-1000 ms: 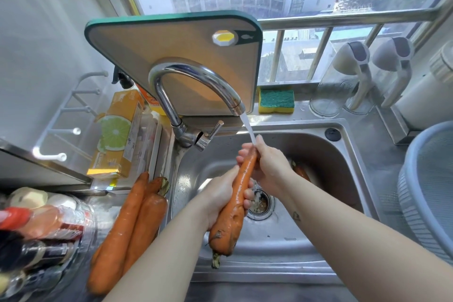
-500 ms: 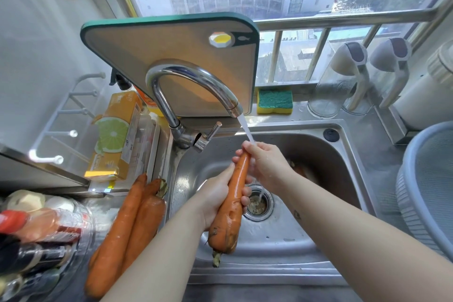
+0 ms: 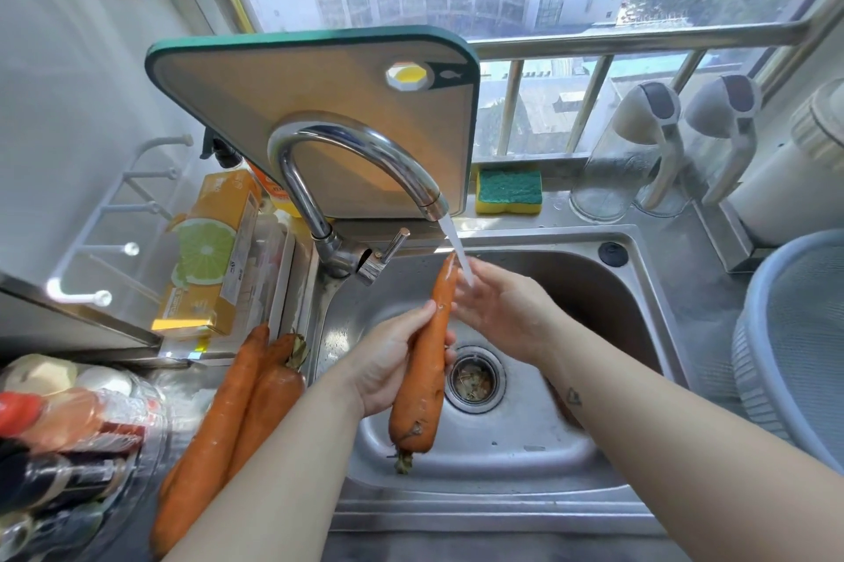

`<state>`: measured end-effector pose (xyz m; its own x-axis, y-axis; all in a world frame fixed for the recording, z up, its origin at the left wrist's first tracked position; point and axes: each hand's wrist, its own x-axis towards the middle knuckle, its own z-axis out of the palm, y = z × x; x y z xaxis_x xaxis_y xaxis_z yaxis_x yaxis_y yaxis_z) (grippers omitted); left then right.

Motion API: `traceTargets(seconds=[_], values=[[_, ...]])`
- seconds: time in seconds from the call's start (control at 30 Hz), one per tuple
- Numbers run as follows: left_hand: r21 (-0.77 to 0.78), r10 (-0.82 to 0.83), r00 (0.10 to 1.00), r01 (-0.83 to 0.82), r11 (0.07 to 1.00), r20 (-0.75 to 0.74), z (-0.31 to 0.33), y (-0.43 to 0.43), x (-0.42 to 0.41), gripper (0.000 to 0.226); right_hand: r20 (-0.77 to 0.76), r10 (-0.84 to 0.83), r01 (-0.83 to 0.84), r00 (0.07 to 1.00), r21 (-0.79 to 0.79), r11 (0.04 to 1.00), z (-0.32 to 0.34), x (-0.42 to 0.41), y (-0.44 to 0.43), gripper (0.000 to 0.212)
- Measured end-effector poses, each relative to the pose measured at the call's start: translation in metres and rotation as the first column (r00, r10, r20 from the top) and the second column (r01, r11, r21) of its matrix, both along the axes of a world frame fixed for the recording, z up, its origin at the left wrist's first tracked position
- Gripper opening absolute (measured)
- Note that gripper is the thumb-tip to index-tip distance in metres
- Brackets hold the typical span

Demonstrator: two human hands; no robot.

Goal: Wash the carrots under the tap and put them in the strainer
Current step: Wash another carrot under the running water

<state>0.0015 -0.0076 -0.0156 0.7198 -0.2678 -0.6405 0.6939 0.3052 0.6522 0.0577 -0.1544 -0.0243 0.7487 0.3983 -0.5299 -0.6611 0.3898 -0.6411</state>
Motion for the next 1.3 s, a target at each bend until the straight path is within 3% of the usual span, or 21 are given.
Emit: traceTargets(seconds=[0.07, 0.13, 0.2, 0.3, 0.4, 0.47, 0.53, 0.63, 0.7, 0.8, 0.93, 1.03, 1.1, 1.2, 1.3], values=[[0.014, -0.042, 0.999, 0.042, 0.999, -0.004, 0.001, -0.003, 0.008, 0.034, 0.048, 0.221, -0.208, 0.974, -0.187, 0.960, -0.004, -0.005, -0.004, 0.022], [0.048, -0.105, 0.994, 0.105, 0.993, -0.008, 0.002, -0.009, 0.016, 0.039, 0.077, 0.269, -0.244, 0.960, -0.244, 0.939, -0.004, -0.005, -0.006, 0.029], [0.100, -0.140, 0.990, 0.139, 0.985, 0.003, 0.004, -0.015, 0.024, 0.045, 0.132, 0.180, -0.139, 0.975, -0.273, 0.952, 0.000, 0.000, -0.007, 0.030], [0.299, -0.295, 0.953, 0.262, 0.917, 0.067, 0.005, -0.016, 0.037, 0.053, 0.205, 0.054, 0.025, 0.977, -0.367, 0.930, 0.002, 0.010, -0.011, 0.020], [0.446, -0.458, 0.882, 0.368, 0.816, 0.111, 0.006, -0.011, 0.041, 0.033, 0.208, -0.066, 0.160, 0.976, -0.473, 0.866, -0.003, 0.015, -0.018, 0.024], [0.493, -0.452, 0.882, 0.337, 0.802, 0.131, 0.006, -0.005, 0.040, 0.026, 0.194, -0.171, 0.247, 0.966, -0.501, 0.829, -0.005, 0.014, -0.025, 0.030], [0.500, -0.384, 0.911, 0.264, 0.824, 0.151, 0.004, -0.001, 0.039, 0.031, 0.186, -0.266, 0.325, 0.946, -0.508, 0.798, -0.008, 0.013, -0.032, 0.029], [0.347, -0.166, 0.976, 0.108, 0.932, 0.142, -0.002, -0.004, 0.037, 0.025, 0.159, -0.297, 0.336, 0.942, -0.500, 0.798, -0.010, 0.013, -0.042, 0.025], [0.330, -0.041, 0.994, 0.005, 0.944, 0.102, -0.007, -0.010, 0.035, 0.016, 0.134, -0.273, 0.303, 0.953, -0.473, 0.827, -0.009, 0.014, -0.048, 0.022], [0.329, 0.052, 0.999, -0.050, 0.943, 0.004, -0.011, -0.017, 0.036, 0.025, 0.127, -0.271, 0.299, 0.954, -0.453, 0.840, -0.007, 0.015, -0.057, 0.027], [0.020, 0.108, 0.984, -0.106, 0.994, -0.142, -0.002, -0.022, 0.040, 0.028, 0.145, -0.419, 0.431, 0.896, -0.509, 0.745, -0.003, 0.019, -0.066, 0.023], [-0.107, 0.234, 0.969, -0.242, 0.964, -0.079, -0.003, -0.027, 0.043, 0.023, 0.093, -0.498, 0.468, 0.862, -0.522, 0.713, 0.001, 0.019, -0.070, 0.025], [-0.071, 0.316, 0.949, -0.316, 0.946, -0.017, -0.007, -0.032, 0.043, 0.027, 0.052, -0.485, 0.442, 0.873, -0.503, 0.743, 0.000, 0.016, -0.071, 0.027], [-0.049, 0.448, 0.894, -0.447, 0.893, 0.009, -0.013, -0.042, 0.042, 0.039, -0.016, -0.497, 0.430, 0.868, -0.476, 0.767, -0.002, 0.008, -0.067, 0.048], [-0.085, 0.542, 0.839, -0.538, 0.839, 0.048, -0.014, -0.054, 0.040, 0.044, -0.098, -0.552, 0.452, 0.828, -0.466, 0.760, -0.004, 0.003, -0.060, 0.040]])
